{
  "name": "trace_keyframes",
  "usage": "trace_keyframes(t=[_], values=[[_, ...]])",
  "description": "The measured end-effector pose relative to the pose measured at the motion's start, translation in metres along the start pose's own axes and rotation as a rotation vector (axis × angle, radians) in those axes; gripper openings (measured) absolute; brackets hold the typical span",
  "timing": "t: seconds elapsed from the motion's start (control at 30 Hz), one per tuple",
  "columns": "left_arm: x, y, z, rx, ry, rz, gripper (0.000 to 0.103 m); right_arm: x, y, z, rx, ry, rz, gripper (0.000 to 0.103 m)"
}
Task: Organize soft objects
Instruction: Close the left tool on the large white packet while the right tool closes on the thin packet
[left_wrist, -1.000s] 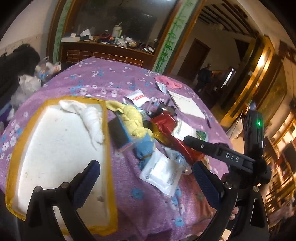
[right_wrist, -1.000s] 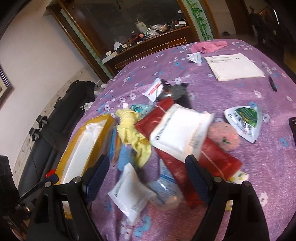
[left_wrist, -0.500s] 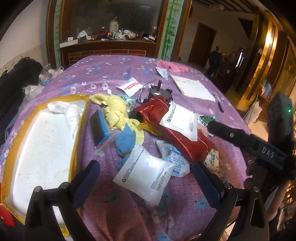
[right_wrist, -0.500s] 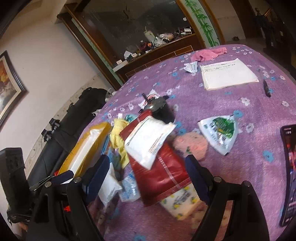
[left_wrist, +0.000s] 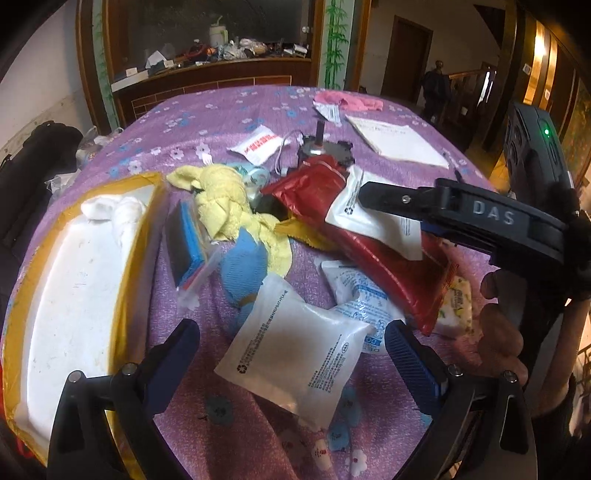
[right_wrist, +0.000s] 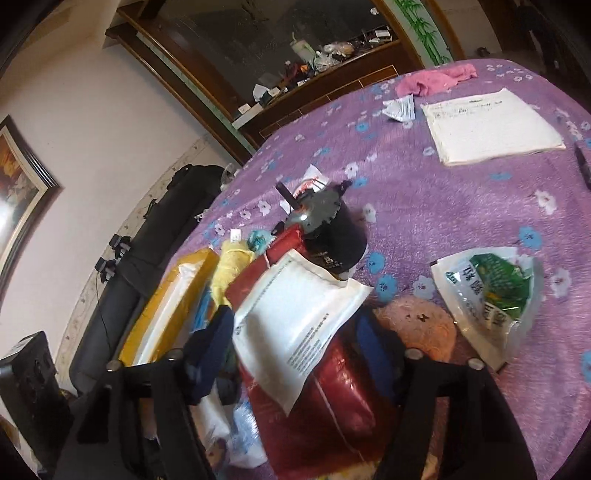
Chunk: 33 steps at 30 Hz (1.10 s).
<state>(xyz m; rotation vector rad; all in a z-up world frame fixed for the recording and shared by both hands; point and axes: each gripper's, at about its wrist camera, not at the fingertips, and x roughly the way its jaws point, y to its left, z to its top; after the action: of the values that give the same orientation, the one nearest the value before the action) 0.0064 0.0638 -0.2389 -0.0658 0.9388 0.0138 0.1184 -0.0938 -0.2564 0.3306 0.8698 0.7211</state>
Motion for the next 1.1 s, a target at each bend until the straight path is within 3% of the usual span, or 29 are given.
trace_keyframes(t=[0.07,0.13,0.3,0.53,0.7,1.1], values=[[0.006,0.002,0.001,-0.002,0.011,0.006,0.101,0.001,-0.001,-0.001,-0.003,-0.013,0.011,0.052],[0.012,0.005,0.001,-0.014,0.024,0.003,0.101,-0.003,0.003,-0.001,-0.027,-0.042,-0.001,0.042],[0.020,0.005,0.001,-0.014,0.033,-0.007,0.100,-0.010,0.015,-0.001,-0.100,-0.100,-0.025,0.031],[0.029,0.012,0.001,-0.076,0.059,-0.062,0.098,-0.021,0.019,-0.002,-0.128,-0.151,0.041,0.016],[0.024,0.011,-0.002,-0.057,0.050,-0.051,0.084,-0.032,0.020,-0.002,-0.129,-0.206,0.085,0.013],[0.025,0.014,-0.016,-0.092,0.084,-0.123,0.083,-0.029,0.019,-0.005,-0.123,-0.200,0.110,0.011]])
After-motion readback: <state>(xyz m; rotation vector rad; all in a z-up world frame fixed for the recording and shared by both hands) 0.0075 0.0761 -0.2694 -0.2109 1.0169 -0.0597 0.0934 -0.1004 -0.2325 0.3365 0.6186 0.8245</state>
